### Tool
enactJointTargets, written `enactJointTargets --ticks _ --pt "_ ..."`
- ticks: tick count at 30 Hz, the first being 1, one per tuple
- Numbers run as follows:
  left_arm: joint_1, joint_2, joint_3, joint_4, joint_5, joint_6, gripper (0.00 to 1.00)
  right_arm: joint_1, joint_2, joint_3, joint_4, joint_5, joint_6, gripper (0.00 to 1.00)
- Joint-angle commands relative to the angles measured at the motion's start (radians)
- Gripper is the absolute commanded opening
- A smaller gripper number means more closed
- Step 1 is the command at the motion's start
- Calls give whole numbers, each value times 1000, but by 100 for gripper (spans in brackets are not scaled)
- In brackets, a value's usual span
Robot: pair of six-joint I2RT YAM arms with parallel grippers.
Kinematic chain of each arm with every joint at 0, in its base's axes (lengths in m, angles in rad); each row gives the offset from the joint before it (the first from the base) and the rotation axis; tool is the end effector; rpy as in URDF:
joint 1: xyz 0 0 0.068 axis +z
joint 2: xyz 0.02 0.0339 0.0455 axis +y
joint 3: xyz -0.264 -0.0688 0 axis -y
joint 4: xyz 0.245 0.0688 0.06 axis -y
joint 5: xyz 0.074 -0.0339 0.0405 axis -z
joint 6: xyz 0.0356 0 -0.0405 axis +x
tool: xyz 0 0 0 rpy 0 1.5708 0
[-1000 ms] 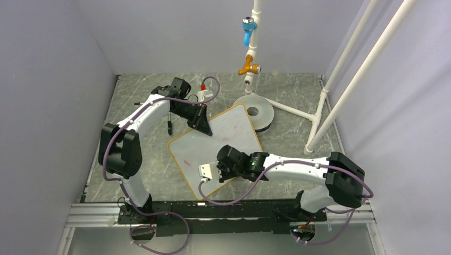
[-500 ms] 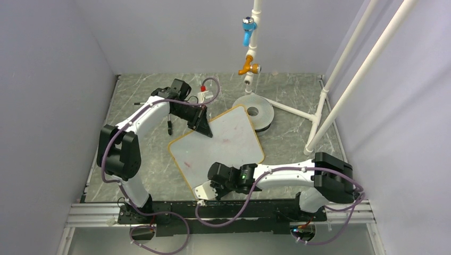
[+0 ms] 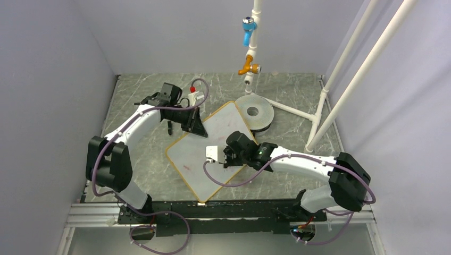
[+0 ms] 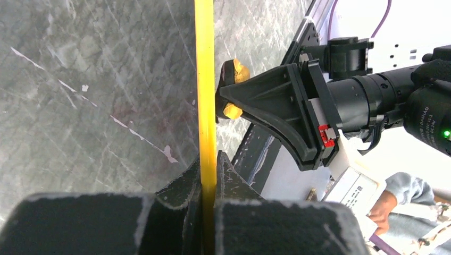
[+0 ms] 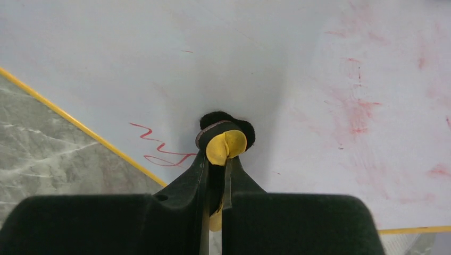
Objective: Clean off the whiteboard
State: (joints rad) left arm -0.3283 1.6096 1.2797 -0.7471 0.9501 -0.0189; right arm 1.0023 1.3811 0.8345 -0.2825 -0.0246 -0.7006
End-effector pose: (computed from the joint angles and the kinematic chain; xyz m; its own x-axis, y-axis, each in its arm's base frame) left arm 0.2996 -0.1326 0.2713 -0.8438 0.2758 -0.4603 0.5366 0.4315 -0.7251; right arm 0.1526 0.2404 0.2159 0.2454 -0.8129 -0.5281 -0.9068 0.0002 -0.4216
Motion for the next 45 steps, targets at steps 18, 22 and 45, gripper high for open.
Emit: enactJointTargets --ticks 18,22,45 --pt "20 -204 -179 147 99 -114 0 63 58 -26 5 -192 13 0" --pt "27 -189 -157 126 100 -91 0 -57 28 -42 81 -138 70 0" --pt "67 -148 -91 67 109 -33 0 84 112 -26 -43 -183 -23 0"
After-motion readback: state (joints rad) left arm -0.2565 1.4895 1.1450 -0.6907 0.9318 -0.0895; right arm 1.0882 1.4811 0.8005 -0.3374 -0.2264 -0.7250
